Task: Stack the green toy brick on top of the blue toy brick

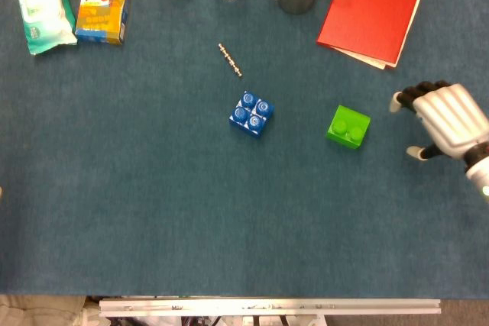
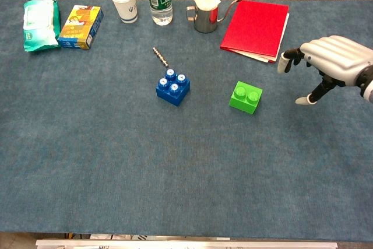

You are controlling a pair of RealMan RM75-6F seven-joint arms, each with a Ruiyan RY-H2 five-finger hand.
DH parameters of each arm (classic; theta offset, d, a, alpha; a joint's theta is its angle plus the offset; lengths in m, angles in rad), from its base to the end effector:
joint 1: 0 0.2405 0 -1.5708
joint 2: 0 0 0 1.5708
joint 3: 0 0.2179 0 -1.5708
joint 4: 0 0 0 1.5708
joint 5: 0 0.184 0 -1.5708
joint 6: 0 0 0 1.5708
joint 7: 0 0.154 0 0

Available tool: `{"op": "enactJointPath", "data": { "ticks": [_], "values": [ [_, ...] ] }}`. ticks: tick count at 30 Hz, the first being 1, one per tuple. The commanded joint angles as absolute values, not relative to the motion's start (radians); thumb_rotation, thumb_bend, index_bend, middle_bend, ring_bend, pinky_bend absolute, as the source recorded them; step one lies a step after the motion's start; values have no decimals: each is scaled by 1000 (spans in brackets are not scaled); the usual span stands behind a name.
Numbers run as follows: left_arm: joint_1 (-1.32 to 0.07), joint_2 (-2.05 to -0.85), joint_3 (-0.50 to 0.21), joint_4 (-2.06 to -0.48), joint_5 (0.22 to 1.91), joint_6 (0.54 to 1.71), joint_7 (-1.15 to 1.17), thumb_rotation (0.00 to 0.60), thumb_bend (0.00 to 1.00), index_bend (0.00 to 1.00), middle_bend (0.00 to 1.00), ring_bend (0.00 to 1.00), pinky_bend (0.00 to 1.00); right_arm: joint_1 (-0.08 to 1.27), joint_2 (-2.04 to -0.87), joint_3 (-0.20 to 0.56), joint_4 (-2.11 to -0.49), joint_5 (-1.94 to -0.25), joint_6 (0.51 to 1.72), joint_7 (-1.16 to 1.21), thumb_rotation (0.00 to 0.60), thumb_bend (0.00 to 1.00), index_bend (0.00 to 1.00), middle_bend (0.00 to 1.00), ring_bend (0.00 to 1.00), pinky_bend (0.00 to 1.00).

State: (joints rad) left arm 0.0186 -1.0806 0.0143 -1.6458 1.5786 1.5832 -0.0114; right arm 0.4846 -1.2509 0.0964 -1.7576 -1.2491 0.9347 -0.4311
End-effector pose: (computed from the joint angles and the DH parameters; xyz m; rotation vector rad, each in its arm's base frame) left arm -0.2684 0.1464 0.1741 -1.3699 -0.9175 -0.8954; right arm -0.1793 -0.2568 0.0531 1.9371 -0.9372 0.6937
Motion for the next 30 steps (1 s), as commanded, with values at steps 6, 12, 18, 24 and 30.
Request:
{"op": "enactJointPath", "data": {
  "ticks": [6,12,18,24,30],
  "values": [
    [16,-1081,13,-1641,1575,1577,-15,600,206,0,3,18,0,543,-1324,93,-1729,-1152,890,-495,600,41,325,365,282,375],
    [12,-1081,12,-1637,1571,1569,-16,600,206,0,3,18,0,587,-1364,85,-1703,-1075,861,-540,600,41,247,314,228,383],
    [11,-1083,11,-1634,1567,1564,-17,600,206,0,3,18,0,634,-1399,80,-1683,-993,839,-584,600,36,182,262,178,348],
    [12,-1081,10,-1630,1562,1565,-22,600,206,0,3,18,0,678,-1439,74,-1644,-953,819,-596,600,35,177,257,177,346],
    [16,-1081,9,-1626,1559,1570,-27,600,206,0,3,18,0,723,-1473,70,-1606,-943,789,-593,600,37,177,256,177,346]
  ]
}}
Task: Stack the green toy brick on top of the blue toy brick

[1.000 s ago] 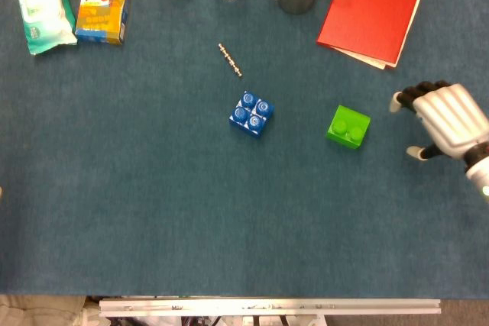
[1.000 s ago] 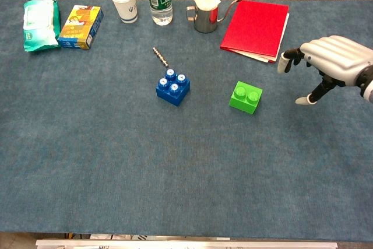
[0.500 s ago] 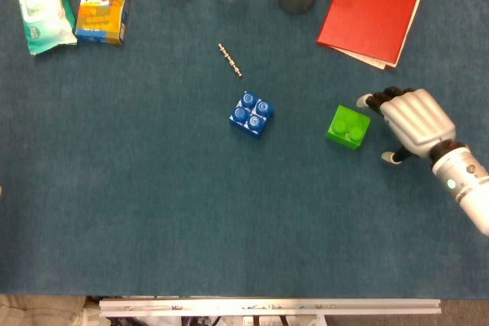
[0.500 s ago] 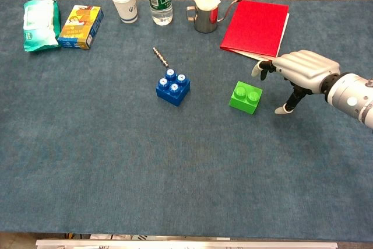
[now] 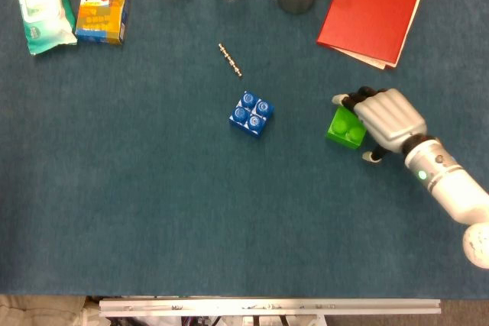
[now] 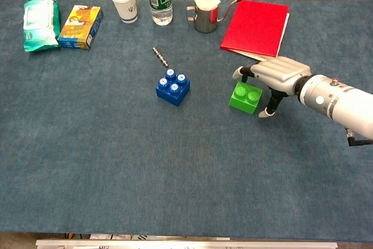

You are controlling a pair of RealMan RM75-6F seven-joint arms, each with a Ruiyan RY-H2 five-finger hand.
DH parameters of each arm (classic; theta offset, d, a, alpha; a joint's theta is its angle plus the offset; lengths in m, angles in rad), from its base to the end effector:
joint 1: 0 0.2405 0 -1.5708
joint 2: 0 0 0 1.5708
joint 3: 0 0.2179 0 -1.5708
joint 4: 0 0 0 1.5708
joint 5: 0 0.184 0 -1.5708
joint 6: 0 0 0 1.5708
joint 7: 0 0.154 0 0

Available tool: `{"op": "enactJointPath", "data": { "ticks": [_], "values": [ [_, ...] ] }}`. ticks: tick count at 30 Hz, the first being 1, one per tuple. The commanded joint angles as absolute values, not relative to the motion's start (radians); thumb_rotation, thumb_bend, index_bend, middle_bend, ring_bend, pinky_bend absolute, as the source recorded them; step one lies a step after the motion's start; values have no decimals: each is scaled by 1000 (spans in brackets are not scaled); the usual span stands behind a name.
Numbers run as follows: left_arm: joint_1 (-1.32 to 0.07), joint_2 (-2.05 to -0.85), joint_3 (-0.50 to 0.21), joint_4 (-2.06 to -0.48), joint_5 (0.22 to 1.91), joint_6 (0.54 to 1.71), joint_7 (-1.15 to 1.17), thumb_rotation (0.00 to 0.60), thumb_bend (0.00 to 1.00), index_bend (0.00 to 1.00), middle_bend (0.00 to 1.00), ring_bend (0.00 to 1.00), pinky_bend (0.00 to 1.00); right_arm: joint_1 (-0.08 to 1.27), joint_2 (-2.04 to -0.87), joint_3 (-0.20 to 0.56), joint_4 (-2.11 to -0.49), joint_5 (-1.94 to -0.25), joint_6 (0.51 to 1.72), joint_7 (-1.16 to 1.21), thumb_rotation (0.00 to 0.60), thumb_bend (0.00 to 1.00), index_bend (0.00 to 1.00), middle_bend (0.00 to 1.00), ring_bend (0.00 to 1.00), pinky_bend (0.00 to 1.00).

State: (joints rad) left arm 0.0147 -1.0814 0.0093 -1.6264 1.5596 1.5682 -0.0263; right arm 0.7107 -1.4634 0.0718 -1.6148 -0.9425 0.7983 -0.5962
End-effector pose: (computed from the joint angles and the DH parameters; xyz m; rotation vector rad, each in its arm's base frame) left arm -0.2743 0.1483 0.1751 -1.3627 -0.9258 -0.8789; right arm -0.1548 -0.2785 -0.0158 2.0875 -0.9862 0.5507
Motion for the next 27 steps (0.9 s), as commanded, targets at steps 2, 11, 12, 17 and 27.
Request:
{"op": "enactJointPath", "data": {
  "ticks": [2,11,12,17,27],
  "values": [
    [17,-1081,8,-1625,1558,1572,-30,600,206,0,3,18,0,737,-1483,68,-1596,-954,780,-588,600,38,177,256,176,346],
    [21,-1080,8,-1621,1554,1575,-36,600,206,0,3,18,0,781,-1498,49,-1588,-1046,729,-532,600,42,177,256,176,346],
    [21,-1080,8,-1620,1554,1575,-36,600,206,0,3,18,0,783,-1497,47,-1589,-1057,725,-524,600,43,177,257,177,346],
    [21,-1080,7,-1619,1552,1574,-34,600,206,0,3,18,0,786,-1477,31,-1604,-1121,720,-478,600,45,177,256,177,346],
    [22,-1082,9,-1618,1557,1576,-33,600,206,0,3,18,0,787,-1473,28,-1585,-1101,767,-498,600,45,177,259,177,346]
  ]
}}
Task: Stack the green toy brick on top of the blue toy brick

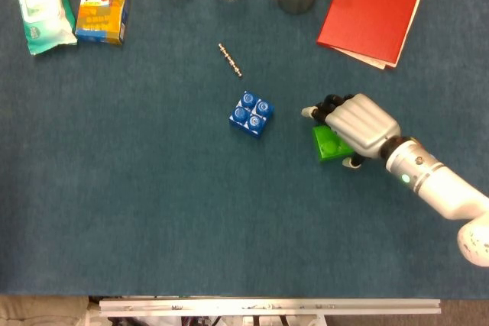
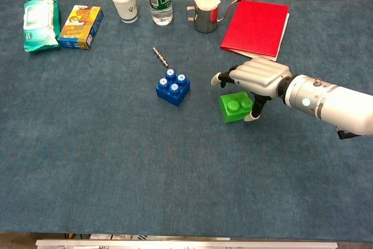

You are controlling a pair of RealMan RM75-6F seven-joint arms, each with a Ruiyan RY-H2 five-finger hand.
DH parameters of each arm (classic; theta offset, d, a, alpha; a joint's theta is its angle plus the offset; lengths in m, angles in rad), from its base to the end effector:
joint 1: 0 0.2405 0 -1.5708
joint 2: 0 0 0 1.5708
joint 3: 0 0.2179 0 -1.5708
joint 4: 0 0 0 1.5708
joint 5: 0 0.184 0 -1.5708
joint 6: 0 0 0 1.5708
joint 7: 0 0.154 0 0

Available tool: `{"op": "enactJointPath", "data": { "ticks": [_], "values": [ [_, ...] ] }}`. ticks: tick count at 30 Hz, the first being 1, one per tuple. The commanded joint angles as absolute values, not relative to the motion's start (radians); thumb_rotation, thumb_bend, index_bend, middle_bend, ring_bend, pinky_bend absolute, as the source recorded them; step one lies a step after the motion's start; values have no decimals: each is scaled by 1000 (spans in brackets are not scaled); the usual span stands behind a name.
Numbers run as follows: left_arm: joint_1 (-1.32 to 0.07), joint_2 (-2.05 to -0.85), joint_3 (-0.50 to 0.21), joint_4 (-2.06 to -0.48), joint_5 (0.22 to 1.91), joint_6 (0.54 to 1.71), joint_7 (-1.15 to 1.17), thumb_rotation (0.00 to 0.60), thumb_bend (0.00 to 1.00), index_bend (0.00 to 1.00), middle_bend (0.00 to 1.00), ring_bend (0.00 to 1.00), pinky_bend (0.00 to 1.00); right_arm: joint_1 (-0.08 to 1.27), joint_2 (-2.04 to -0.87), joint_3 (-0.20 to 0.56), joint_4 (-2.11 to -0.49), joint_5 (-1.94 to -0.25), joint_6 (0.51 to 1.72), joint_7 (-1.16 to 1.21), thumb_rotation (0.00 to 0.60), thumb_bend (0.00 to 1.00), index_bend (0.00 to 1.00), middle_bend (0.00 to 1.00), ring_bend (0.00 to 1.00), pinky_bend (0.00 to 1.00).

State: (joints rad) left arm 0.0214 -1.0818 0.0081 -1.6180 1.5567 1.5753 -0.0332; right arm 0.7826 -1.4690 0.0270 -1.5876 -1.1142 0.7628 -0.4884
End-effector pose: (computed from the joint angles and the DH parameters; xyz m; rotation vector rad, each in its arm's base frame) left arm -0.2765 0.1466 0.1770 -1.3524 -0.9234 -0.8767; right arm -0.1315 -0.2767 -0.0250 2.2444 -0.8558 0.6209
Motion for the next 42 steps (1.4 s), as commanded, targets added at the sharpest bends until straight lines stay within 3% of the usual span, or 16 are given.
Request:
{"op": "enactJointPath", "data": {
  "ticks": [1,7,12,15,22,31,42],
  "values": [
    [23,-1082,9,-1619,1557,1577,-32,600,206,0,3,18,0,789,-1477,27,-1585,-1093,768,-504,600,45,180,260,177,346],
    [29,-1080,9,-1621,1558,1586,-37,600,206,0,3,18,0,812,-1504,15,-1571,-1051,759,-553,600,71,250,287,179,345],
    [33,-1079,10,-1617,1556,1588,-41,600,206,0,3,18,0,829,-1509,11,-1570,-1033,764,-584,600,138,347,339,224,354],
    [34,-1080,10,-1615,1555,1589,-43,600,206,0,3,18,0,839,-1504,7,-1567,-1033,766,-599,600,227,425,380,268,392],
    [35,-1081,9,-1613,1553,1590,-43,600,206,0,3,18,0,867,-1479,10,-1563,-1059,748,-593,600,270,464,420,314,445],
    [39,-1081,8,-1620,1551,1592,-34,600,206,0,3,18,0,929,-1410,46,-1563,-1268,655,-397,600,283,465,434,314,459],
    [42,-1080,6,-1636,1550,1598,-15,600,206,0,3,18,0,1000,-1393,52,-1486,-1561,666,-84,600,284,465,439,314,459]
  ]
}}
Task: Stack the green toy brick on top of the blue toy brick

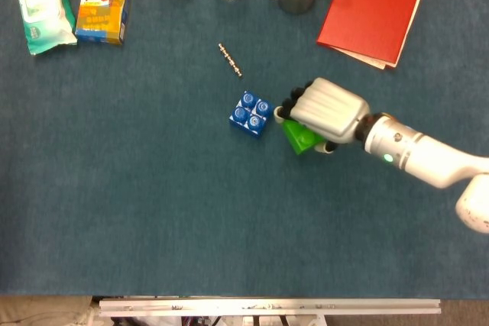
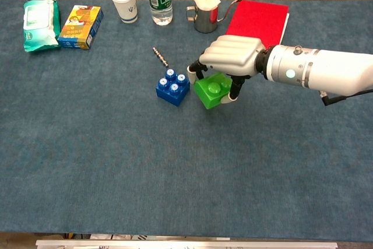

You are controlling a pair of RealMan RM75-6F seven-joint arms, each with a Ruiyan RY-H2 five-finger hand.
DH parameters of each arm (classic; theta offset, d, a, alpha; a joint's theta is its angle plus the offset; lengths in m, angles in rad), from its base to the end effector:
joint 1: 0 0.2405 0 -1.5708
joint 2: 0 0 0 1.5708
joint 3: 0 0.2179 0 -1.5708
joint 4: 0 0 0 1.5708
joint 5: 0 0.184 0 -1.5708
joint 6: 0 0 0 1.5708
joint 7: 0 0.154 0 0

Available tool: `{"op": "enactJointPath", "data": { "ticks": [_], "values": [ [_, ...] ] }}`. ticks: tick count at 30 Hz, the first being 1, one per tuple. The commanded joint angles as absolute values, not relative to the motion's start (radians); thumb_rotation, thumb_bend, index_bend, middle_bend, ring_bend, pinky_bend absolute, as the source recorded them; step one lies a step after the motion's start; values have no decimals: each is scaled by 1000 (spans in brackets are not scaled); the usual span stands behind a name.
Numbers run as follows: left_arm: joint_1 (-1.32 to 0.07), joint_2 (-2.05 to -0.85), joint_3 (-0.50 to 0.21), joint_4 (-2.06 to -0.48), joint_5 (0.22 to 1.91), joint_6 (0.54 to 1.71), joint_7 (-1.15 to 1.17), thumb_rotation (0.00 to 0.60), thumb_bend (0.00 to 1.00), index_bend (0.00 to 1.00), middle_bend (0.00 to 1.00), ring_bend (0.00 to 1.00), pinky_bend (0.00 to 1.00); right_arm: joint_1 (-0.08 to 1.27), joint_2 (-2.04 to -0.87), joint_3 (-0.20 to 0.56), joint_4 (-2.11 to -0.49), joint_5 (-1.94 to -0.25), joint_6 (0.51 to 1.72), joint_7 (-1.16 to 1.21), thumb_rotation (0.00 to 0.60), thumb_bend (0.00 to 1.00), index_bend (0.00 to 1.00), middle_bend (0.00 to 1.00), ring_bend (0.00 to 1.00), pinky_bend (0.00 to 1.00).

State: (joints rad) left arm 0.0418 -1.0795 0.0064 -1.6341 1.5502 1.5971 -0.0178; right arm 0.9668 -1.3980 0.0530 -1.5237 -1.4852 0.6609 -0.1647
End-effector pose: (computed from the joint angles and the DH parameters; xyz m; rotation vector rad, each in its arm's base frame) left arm -0.2763 0.1413 0.1800 -1.3236 -0.9182 -0.8704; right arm -0.0730 -0.2999 -0.0132 2.4803 -0.5634 0.7734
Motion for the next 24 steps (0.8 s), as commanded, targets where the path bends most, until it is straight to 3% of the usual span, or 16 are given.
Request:
{"op": "enactJointPath", "data": {
  "ticks": [1,24],
  "values": [
    [43,-1080,5,-1638,1550,1599,-12,600,206,0,3,18,0,1010,-1395,48,-1471,-1587,672,-52,600,283,465,439,314,459],
    [62,-1080,0,-1665,1536,1621,21,600,206,0,3,18,0,1179,-1528,4,-1178,-1772,737,274,600,283,465,439,314,459]
  ]
}}
